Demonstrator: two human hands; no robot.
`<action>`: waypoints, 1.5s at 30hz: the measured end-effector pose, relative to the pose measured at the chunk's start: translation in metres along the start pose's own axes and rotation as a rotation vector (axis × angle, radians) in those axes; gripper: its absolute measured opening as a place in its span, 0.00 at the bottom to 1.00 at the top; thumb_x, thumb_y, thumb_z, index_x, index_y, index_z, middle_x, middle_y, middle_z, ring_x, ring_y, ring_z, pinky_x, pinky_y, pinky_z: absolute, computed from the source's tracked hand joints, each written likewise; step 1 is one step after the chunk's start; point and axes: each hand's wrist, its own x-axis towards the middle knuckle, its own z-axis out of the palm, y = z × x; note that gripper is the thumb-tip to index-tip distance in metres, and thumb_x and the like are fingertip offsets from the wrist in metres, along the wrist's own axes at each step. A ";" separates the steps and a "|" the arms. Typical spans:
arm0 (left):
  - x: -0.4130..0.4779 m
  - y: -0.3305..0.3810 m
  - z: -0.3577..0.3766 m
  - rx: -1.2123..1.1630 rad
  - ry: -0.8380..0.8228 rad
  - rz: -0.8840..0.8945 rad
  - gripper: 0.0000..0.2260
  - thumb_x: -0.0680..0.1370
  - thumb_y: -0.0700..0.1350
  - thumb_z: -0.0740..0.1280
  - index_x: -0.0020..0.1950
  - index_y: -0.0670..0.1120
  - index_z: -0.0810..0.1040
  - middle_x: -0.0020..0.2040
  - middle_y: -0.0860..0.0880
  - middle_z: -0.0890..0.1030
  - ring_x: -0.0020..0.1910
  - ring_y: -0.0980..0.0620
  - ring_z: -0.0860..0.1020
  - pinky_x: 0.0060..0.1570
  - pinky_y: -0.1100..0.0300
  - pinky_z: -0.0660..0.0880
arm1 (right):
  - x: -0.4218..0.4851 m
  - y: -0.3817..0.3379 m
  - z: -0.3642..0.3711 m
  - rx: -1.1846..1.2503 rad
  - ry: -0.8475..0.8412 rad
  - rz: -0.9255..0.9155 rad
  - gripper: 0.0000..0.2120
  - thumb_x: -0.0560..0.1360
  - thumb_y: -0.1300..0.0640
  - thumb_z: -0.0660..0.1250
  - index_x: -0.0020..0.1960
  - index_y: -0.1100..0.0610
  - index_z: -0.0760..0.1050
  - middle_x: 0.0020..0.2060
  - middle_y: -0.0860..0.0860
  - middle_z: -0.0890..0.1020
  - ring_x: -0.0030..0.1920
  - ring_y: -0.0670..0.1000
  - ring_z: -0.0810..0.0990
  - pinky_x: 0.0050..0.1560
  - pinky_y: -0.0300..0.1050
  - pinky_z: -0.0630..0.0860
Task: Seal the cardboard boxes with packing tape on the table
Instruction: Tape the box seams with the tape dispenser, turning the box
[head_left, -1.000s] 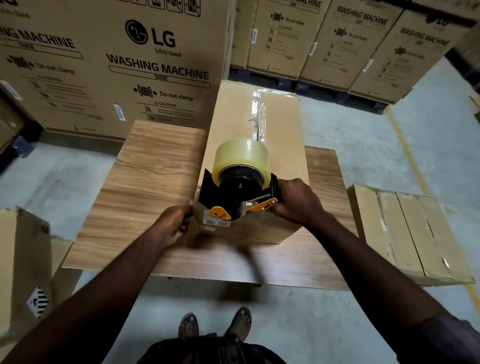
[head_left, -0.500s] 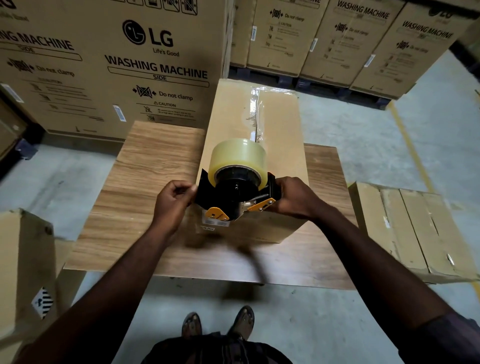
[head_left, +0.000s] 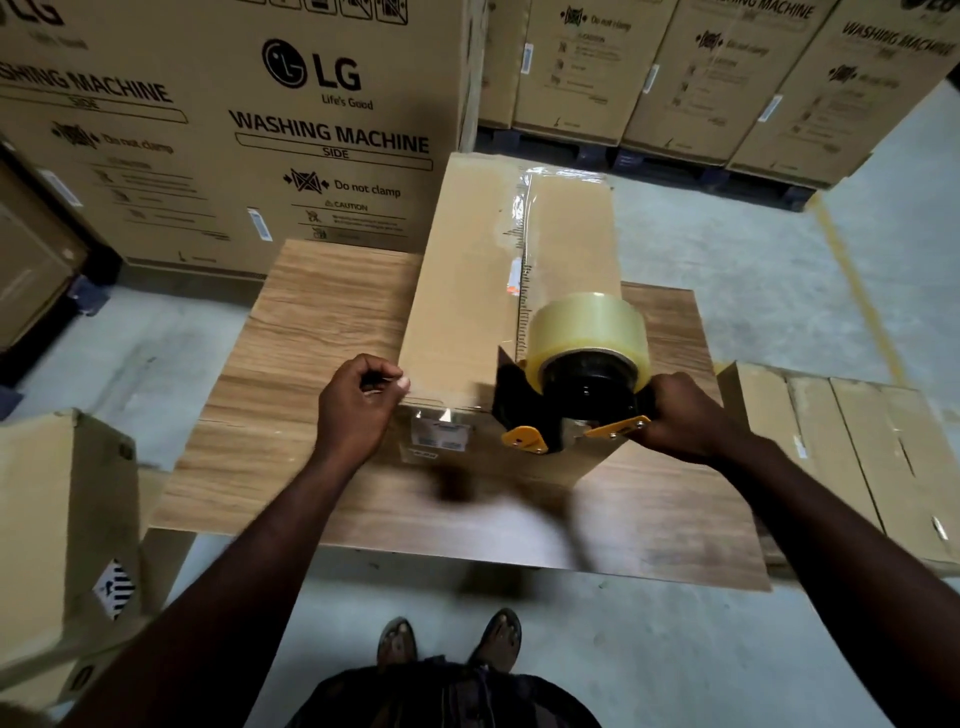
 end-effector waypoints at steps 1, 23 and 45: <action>-0.002 0.003 0.000 0.106 0.004 0.117 0.08 0.74 0.35 0.73 0.46 0.47 0.80 0.46 0.51 0.81 0.44 0.59 0.79 0.48 0.56 0.77 | -0.002 0.009 0.003 0.018 0.005 -0.018 0.12 0.66 0.39 0.63 0.31 0.45 0.77 0.25 0.43 0.78 0.30 0.46 0.76 0.32 0.44 0.69; -0.025 0.031 0.059 0.322 -0.344 0.383 0.10 0.74 0.42 0.65 0.49 0.55 0.81 0.45 0.59 0.75 0.47 0.54 0.74 0.48 0.55 0.71 | -0.028 0.083 -0.013 -0.034 0.102 -0.195 0.22 0.70 0.37 0.69 0.41 0.56 0.86 0.38 0.52 0.86 0.41 0.57 0.85 0.40 0.54 0.81; -0.050 0.066 0.132 0.527 -0.353 0.404 0.09 0.75 0.53 0.69 0.55 0.58 0.78 0.52 0.55 0.77 0.54 0.48 0.74 0.51 0.53 0.65 | -0.053 0.106 0.017 0.076 0.266 -0.095 0.26 0.69 0.40 0.61 0.38 0.62 0.83 0.34 0.60 0.84 0.38 0.64 0.84 0.39 0.58 0.80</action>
